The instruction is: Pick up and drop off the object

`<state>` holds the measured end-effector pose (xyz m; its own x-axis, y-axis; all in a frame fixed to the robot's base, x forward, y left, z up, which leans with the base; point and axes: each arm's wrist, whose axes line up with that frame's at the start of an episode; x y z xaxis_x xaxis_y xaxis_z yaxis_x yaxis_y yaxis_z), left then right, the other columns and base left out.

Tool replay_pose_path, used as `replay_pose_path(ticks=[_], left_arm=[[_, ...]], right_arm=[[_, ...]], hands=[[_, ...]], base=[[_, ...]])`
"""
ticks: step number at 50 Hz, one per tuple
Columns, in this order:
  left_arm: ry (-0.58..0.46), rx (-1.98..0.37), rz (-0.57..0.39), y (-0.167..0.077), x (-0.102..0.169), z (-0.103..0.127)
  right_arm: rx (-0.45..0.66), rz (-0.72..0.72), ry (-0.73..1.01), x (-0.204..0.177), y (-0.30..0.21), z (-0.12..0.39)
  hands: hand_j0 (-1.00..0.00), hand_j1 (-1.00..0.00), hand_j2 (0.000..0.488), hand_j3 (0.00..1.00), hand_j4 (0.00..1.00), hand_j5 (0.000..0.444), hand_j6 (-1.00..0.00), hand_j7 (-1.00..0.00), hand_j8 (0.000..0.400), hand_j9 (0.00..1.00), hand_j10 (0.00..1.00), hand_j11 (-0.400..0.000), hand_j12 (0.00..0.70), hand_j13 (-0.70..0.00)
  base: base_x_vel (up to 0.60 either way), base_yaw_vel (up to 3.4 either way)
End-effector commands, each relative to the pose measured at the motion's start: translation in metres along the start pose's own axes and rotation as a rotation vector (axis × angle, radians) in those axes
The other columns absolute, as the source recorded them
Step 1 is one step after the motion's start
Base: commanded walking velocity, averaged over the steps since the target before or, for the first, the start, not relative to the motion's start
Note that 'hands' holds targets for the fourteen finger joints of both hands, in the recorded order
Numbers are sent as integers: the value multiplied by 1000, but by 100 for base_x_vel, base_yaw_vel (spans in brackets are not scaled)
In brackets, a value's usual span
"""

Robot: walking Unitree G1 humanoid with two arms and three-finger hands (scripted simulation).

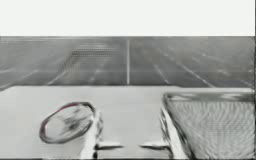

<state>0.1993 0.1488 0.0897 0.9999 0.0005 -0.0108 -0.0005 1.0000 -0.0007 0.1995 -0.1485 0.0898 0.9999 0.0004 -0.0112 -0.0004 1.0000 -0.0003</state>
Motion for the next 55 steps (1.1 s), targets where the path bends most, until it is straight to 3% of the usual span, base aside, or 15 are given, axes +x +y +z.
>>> replay_pose_path(ticks=[1, 4, 6, 12, 16, 23, 27, 29, 32, 37, 38, 39, 43, 46, 55], left_arm=[[-124, -365, 160, -46, 61, 0], [-72, -363, 160, -29, 78, 0], [-1, -159, 228, -8, 74, 23], [-126, 512, 359, 69, 74, 82], [-115, 769, 351, 83, 87, 106], [92, 1275, 40, 101, 99, 84], [167, 1237, 12, 109, 89, 65], [224, 1193, -1, 127, 98, 31], [244, 1139, 8, 112, 105, 18], [125, 1191, 60, 111, 86, -29], [51, 1117, 103, 110, 79, -51], [-21, 1074, 150, 112, 71, -77], [121, 1025, 112, 101, 85, -51], [102, 891, 87, 92, 88, -30], [-217, 412, 120, 30, 74, 28]], right_arm=[[-189, -158, -328, 40, 17, -9], [-221, -197, -342, 32, 19, -19], [-187, -138, -369, 9, 15, 6], [-163, -121, -336, 7, 36, -13], [-143, -124, -326, 8, 28, -13], [-138, -137, -333, 2, 28, -10], [-112, -123, -347, 3, 28, -15], [-125, -109, -341, 5, 29, -15], [-132, -116, -335, -8, 23, -12], [-110, -106, -327, -5, 23, -10], [-120, -102, -321, -10, 18, -16], [-112, -111, -321, 0, 25, -9], [-113, -96, -325, 6, 24, -3], [-114, -91, -326, 6, 30, -13], [-108, -69, -320, 17, 38, -13]], hands=[[0, 0, 0, 0, 0, 0, 0, 0, 0, 0, 0, 0, 0, 0], [0, 0, 0, 0, 0, 0, 0, 0, 0, 0, 0, 0, 0, 0], [0, 0, 0, 0, 0, 0, 0, 0, 0, 0, 0, 0, 0, 0], [0, 0, 0, 0, 0, 0, 0, 0, 0, 0, 0, 0, 0, 0], [0, 0, 0, 0, 0, 0, 0, 0, 0, 0, 0, 0, 0, 0], [0, 0, 0, 0, 0, 0, 0, 0, 0, 0, 0, 0, 0, 0], [0, 0, 0, 0, 0, 0, 0, 0, 0, 0, 0, 0, 0, 0], [0, 0, 0, 0, 0, 0, 0, 0, 0, 0, 0, 0, 0, 0], [0, 0, 0, 0, 0, 0, 0, 0, 0, 0, 0, 0, 0, 0], [0, 0, 0, 0, 0, 0, 0, 0, 0, 0, 0, 0, 0, 0], [-1000, -1000, 0, 0, 0, 0, -1000, -1000, 400, 0, 0, 0, 700, 0], [-1000, -1000, 0, 0, 0, 0, -1000, -1000, 400, 0, 0, 0, 700, 0], [-1000, -1000, 0, 0, 0, 0, -1000, -1000, 400, 0, 0, 0, 700, 0], [-1000, -1000, 0, 0, 0, 0, -1000, -1000, 400, 0, 0, 0, 700, 0], [-1000, -1000, 0, 0, 0, 0, -1000, -1000, 400, 0, 0, 0, 700, 0]], base=[[0, 0], [0, 0], [0, 0], [0, 0], [0, 0], [0, 0], [0, 0], [0, 0], [0, 0], [0, 0], [0, 0], [0, 0], [0, 0], [0, 0], [0, 0]])
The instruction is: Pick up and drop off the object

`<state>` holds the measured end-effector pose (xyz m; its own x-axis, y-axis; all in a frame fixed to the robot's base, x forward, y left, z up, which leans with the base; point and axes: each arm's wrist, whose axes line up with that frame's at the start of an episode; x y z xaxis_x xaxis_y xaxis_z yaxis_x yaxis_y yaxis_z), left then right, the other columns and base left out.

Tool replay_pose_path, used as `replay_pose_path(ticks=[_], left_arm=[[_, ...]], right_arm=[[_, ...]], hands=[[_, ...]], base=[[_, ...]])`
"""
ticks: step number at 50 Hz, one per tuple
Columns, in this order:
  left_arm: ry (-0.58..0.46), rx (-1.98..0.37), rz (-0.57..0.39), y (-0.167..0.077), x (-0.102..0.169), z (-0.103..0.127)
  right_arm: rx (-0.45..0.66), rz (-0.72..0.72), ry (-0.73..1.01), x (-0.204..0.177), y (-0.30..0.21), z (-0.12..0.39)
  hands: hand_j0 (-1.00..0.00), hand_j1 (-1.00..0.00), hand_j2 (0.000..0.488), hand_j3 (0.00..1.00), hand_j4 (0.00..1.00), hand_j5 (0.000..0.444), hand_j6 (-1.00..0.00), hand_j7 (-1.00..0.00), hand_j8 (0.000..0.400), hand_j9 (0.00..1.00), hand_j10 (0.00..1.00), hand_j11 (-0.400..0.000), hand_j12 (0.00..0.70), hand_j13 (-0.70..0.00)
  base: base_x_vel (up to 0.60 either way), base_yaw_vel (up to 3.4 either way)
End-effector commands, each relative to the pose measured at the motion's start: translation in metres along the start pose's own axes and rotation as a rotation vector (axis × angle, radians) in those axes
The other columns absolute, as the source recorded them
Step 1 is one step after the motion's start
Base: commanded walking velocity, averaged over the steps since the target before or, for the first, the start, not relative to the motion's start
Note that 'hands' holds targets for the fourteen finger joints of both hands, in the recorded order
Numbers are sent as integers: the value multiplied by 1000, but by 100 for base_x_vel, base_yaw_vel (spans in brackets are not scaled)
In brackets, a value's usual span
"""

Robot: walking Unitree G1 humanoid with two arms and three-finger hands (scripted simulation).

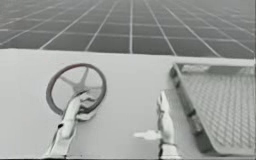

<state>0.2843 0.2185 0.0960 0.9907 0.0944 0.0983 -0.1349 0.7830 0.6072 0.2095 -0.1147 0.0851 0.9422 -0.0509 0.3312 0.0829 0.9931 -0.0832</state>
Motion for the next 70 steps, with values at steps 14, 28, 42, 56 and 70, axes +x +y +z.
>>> replay_pose_path(ticks=[14, 28, 42, 56, 70], left_arm=[[-42, -1653, -260, 53, -53, 101], [-51, -1821, -262, 41, -73, 129], [-2, -1799, -283, 40, -66, 106], [157, -1617, -218, 31, -59, 91], [209, -1534, -272, 21, -64, 90]], right_arm=[[100, 418, -291, 96, 17, -131], [-217, 484, -353, 45, 148, -55], [5, -50, 46, 39, 147, -2], [-1, 103, 292, 99, 102, 10], [38, 11, 912, 272, 76, 8]], hands=[[-1000, -1000, 0, 0, 0, 0, -1000, -1000, 400, 0, 0, 0, 700, 0], [-1000, -1000, 0, 0, 0, 0, -1000, -1000, 400, 0, 0, 0, 700, 0], [-1000, -1000, 0, 1000, 1000, 0, -1000, -1000, 400, 1000, 1000, -400, 700, -700], [0, 0, 0, 1000, 1000, 0, 0, 0, 0, 1000, 1000, -400, 0, -700], [0, 0, 0, 1000, 1000, 0, 0, 0, 0, 1000, 1000, -400, 0, -700]], base=[[0, 0], [0, 0], [0, 0], [0, 0], [0, 0]])
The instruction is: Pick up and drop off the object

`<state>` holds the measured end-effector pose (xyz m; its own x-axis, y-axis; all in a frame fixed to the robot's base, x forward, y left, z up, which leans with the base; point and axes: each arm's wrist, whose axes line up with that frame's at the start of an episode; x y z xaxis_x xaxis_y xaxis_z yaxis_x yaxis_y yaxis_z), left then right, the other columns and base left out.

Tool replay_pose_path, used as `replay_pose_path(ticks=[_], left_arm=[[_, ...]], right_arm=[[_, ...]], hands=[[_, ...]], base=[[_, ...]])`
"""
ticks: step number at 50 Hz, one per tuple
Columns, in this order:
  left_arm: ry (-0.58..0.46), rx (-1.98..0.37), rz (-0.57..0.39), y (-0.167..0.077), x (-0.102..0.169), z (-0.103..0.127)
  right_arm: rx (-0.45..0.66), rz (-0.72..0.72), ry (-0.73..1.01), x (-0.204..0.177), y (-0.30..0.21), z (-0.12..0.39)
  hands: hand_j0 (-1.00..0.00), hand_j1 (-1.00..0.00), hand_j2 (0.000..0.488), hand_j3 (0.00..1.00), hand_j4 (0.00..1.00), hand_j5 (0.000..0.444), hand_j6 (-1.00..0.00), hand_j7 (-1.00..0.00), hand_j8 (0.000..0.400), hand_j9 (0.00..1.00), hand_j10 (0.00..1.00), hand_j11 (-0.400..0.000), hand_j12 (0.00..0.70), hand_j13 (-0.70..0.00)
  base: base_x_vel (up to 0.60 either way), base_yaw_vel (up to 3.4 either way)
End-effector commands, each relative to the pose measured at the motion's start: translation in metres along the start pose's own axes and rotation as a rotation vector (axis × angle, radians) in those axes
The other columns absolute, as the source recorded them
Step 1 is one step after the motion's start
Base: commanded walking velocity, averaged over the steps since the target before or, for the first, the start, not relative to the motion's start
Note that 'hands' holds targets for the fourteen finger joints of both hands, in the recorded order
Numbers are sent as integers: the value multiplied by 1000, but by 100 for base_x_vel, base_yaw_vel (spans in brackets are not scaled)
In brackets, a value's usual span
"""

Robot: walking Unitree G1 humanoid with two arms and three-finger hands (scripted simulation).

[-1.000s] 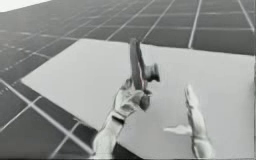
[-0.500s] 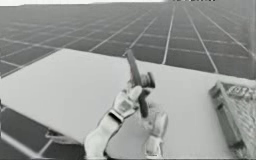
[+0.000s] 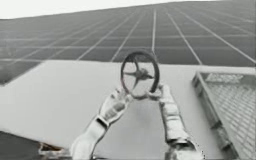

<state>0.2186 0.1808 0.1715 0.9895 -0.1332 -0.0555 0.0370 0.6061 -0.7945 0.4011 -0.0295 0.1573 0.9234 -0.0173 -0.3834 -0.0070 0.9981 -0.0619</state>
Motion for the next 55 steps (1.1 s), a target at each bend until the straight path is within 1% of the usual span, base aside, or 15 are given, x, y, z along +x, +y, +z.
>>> replay_pose_path(ticks=[1, 2, 3, 4, 5, 6, 19, 31, 43, 55], left_arm=[[34, 48, -27, -9, 1, -2], [35, 49, -21, -9, -3, -3], [41, 67, -14, -18, 2, 0], [44, 60, -25, -7, -3, 1], [50, 76, -20, -13, 1, -8], [52, 80, -31, -19, 1, -7], [52, 80, -31, -19, 1, -7], [52, 80, -31, -19, 1, -7], [52, 80, -31, -19, 1, -7], [52, 80, -31, -19, 1, -7]], right_arm=[[81, -123, 243, 82, -30, 47], [85, -93, 296, 100, -32, 45], [89, -105, 344, 118, -40, 41], [111, -96, 402, 143, -42, 39], [139, -55, 447, 157, -37, 37], [1055, -664, -399, -23, -187, -86], [1055, -664, -399, -23, -187, -86], [1055, -664, -399, -23, -187, -86], [1055, -664, -399, -23, -187, -86], [1055, -664, -399, -23, -187, -86]], hands=[[0, 0, 0, 1000, 1000, 0, 0, 0, 0, 1000, 1000, -400, 0, -700], [0, 0, 0, 1000, 1000, 0, 0, 0, 0, 1000, 1000, -400, 0, -700], [0, 0, 0, 1000, 1000, 0, 0, 0, 0, 1000, 1000, -400, 0, -700], [0, 0, 0, 1000, 1000, 0, 0, 0, 0, 1000, 1000, -400, 0, -700], [0, 0, 0, 1000, 1000, 0, 0, 0, 0, 1000, 1000, -400, 0, -700], [0, 0, 0, 1000, 1000, 0, 0, 0, 0, 1000, 1000, -400, 0, -700], [0, 0, 0, 1000, 1000, 0, 0, 0, 0, 1000, 1000, -400, 0, -700], [0, 0, 0, 1000, 1000, 0, 0, 0, 0, 1000, 1000, -400, 0, -700], [0, 0, 0, 1000, 1000, 0, 0, 0, 0, 1000, 1000, -400, 0, -700], [0, 0, 0, 1000, 1000, 0, 0, 0, 0, 1000, 1000, -400, 0, -700]], base=[[0, 0], [0, 0], [0, 0], [0, 0], [0, 0], [10, 455], [12, 372], [15, 291], [20, 214], [26, 131]])
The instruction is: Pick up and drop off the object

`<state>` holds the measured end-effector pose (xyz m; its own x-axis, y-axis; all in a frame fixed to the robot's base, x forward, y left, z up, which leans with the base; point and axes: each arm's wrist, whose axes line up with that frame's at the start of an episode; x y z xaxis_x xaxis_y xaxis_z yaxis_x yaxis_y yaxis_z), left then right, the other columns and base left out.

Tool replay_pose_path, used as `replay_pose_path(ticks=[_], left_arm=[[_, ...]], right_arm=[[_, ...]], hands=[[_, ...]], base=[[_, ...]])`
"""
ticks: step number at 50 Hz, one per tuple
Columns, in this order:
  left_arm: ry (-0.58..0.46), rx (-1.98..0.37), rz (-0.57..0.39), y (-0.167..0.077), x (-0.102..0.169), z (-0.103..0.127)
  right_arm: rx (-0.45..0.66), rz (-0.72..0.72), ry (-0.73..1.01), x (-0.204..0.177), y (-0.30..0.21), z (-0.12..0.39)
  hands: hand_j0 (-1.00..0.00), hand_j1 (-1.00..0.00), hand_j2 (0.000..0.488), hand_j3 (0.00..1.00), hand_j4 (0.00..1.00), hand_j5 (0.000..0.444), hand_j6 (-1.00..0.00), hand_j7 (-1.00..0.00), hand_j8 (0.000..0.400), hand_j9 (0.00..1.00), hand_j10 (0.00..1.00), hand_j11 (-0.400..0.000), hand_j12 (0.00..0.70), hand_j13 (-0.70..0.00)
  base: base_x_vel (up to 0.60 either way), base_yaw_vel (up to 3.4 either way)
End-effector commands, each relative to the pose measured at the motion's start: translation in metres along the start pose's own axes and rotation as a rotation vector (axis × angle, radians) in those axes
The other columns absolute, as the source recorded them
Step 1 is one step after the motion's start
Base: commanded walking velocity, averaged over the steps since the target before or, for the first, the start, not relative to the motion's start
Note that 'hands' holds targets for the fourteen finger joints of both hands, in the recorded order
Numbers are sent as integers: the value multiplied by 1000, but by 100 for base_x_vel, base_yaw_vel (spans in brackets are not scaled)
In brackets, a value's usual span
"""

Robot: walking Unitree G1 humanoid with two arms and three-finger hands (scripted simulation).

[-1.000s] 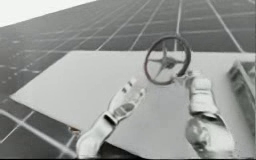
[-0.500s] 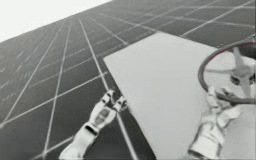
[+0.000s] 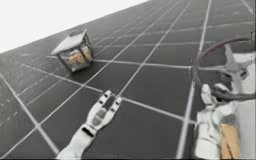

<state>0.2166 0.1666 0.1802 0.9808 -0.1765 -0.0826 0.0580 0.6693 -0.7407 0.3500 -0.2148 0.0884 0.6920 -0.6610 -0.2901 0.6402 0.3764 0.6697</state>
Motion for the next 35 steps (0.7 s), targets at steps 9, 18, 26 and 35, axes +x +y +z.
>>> replay_pose_path(ticks=[9, 18, 26, 35], left_arm=[[0, -5, -24, -3, 1, 0], [0, -5, -24, -3, 1, 0], [0, -5, -24, -3, 1, 0], [0, -5, -24, -3, 1, 0]], right_arm=[[16, 14, -44, 0, 4, 12], [16, 14, -44, 0, 4, 12], [16, 14, -44, 0, 4, 12], [16, 14, -44, 0, 4, 12]], hands=[[0, 0, 0, 1000, 1000, 0, 0, 0, 0, 1000, 1000, -400, 0, -700], [0, 0, 0, 1000, 1000, 0, 0, 0, 0, 1000, 1000, -400, 0, -700], [0, 0, 0, 1000, 1000, 0, 0, 0, 0, 1000, 1000, -400, 0, -700], [0, 0, 0, 1000, 1000, 0, 0, 0, 0, 1000, 1000, -400, 0, -700]], base=[[36, 70], [43, 40], [49, 22], [56, 7]])
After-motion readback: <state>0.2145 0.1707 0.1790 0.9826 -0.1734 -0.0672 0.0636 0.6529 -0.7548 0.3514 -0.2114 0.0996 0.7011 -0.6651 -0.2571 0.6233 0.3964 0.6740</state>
